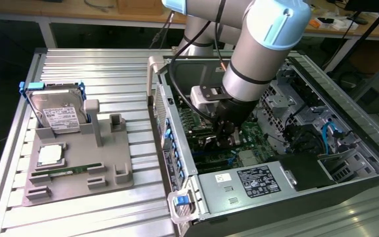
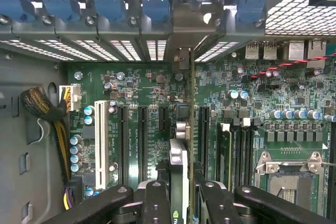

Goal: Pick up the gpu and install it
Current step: 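Insert the gpu into the slot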

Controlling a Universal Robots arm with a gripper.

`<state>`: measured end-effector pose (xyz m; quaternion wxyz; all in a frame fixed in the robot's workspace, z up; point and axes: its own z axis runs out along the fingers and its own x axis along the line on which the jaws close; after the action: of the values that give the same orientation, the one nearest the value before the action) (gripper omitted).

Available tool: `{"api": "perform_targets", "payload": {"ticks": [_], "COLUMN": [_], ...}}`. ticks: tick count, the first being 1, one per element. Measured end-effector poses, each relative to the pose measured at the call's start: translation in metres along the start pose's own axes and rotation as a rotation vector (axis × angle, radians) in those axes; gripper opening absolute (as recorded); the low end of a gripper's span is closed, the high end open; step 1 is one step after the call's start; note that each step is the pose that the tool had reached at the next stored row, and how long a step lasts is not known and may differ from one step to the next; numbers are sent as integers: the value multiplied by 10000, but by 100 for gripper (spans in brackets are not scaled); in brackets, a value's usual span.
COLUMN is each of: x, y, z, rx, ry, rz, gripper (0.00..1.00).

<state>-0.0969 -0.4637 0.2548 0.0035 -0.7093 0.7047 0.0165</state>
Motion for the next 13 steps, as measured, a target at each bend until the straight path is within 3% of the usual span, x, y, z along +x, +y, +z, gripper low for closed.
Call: {"api": "perform_targets", "payload": {"ticks": [13], "x": [-15], "y": [2], "z": [1], "rx": [-1], "ry": [1], "rz": [-12], "gripper": [27]}}
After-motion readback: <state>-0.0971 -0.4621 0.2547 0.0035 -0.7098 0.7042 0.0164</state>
